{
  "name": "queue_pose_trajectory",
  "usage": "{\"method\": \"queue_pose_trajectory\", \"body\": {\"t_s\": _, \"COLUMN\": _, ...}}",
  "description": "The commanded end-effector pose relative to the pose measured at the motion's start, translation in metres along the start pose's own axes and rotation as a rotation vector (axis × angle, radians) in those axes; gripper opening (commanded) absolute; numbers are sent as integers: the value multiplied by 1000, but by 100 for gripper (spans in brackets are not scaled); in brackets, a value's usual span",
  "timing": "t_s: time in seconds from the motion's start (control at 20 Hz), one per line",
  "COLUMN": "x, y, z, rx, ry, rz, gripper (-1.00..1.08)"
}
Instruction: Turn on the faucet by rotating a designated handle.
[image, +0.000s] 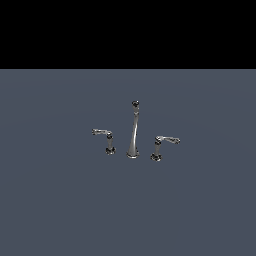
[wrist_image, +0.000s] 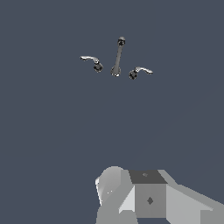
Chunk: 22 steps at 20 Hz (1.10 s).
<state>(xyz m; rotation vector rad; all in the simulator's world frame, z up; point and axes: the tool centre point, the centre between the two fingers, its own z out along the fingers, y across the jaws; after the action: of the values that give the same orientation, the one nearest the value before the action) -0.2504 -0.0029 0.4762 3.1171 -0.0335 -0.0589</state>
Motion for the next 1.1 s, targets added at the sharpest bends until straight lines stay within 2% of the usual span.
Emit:
{"method": "queue_pose_trajectory", "body": {"t_s": 0.0, "x": 0, "y": 0, "z": 0, "rx": 0, "ry": 0, "rz": 0, "gripper": -100}}
{"method": "queue_pose_trajectory", "body": {"t_s": 0.55, "x": 13, "y": -5, "z": 18, "rx": 3, "ry": 0, "rz": 81, "gripper": -100}}
{"method": "queue_pose_trajectory", "body": {"t_s": 1.05, "x": 50, "y": -14, "z": 65, "rx": 10, "ry": 0, "rz": 297, "gripper": -100}}
